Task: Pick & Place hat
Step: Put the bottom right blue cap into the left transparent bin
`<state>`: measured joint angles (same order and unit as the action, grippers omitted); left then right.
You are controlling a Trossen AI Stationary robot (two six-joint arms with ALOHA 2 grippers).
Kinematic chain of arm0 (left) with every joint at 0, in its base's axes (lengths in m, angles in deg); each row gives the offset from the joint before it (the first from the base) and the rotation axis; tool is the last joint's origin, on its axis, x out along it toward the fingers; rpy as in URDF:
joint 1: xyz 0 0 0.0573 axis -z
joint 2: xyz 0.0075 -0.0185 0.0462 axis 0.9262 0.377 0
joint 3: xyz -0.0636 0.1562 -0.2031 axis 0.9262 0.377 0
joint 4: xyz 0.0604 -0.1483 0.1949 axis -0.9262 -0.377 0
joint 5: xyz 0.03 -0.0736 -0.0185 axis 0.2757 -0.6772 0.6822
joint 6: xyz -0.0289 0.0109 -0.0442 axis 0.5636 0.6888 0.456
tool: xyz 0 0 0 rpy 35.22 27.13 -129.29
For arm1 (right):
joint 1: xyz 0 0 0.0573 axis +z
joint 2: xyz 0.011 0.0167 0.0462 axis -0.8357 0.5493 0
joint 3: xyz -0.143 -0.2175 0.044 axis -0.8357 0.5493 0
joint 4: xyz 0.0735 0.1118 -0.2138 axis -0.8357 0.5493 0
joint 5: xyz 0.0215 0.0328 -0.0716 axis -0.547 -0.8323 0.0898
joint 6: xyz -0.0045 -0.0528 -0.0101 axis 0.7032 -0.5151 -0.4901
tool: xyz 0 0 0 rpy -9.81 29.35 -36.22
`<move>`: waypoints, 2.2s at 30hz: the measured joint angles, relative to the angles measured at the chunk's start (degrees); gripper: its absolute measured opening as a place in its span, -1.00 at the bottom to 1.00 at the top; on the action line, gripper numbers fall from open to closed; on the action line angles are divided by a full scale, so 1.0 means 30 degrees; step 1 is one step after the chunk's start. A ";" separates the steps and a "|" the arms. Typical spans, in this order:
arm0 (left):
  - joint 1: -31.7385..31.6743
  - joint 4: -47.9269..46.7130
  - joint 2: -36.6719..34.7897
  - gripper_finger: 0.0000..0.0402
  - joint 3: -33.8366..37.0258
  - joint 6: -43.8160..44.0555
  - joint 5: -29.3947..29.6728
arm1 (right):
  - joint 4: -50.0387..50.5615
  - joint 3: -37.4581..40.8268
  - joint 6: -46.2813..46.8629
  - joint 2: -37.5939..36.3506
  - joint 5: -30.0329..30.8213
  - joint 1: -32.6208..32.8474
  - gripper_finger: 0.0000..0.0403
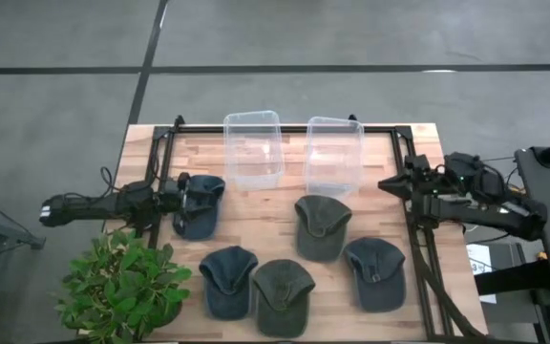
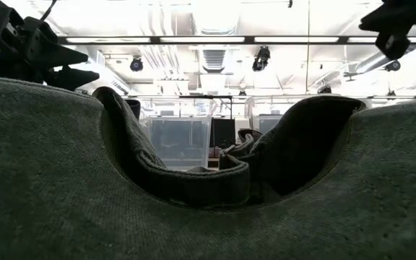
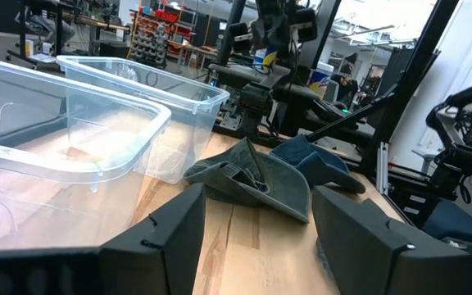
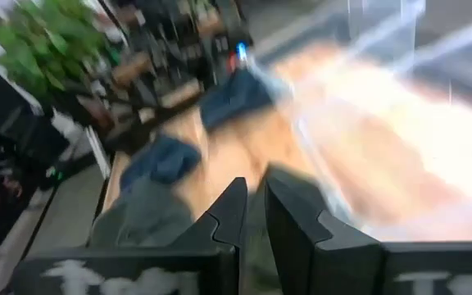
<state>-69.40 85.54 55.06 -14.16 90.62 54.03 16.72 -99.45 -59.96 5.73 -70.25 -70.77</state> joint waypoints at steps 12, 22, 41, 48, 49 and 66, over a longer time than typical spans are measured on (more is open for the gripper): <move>-0.0002 -0.0007 0.0000 0.09 0.0002 -0.0002 -0.0007 | 0.8294 -0.5588 0.3788 0.8018 -0.1481 0.3574 -0.79; 0.0001 -0.0022 0.0000 0.09 0.0007 -0.0002 -0.0015 | 1.1077 -0.6969 1.3607 1.1703 -0.1474 1.0980 -0.79; 0.0001 -0.0029 0.0001 0.09 0.0000 0.0000 -0.0021 | 1.0774 -0.6597 2.9691 1.5402 0.1401 2.2393 -0.77; -0.0003 -0.0028 0.0000 0.09 0.0007 0.0000 -0.0022 | 1.0338 -0.6542 2.9946 1.6660 0.1469 2.2783 -0.53; 0.0001 -0.0022 0.0003 0.09 0.0000 0.0000 -0.0022 | 1.0335 -0.6546 2.9946 1.6812 0.1463 2.2783 -0.48; -0.0002 -0.0022 0.0001 0.09 0.0000 0.0000 -0.0029 | 0.9773 -0.6499 2.9786 1.9061 0.1309 2.2783 0.00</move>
<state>-69.41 85.47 55.06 -14.16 90.62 53.94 46.04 -118.95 29.40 62.91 -66.32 -2.42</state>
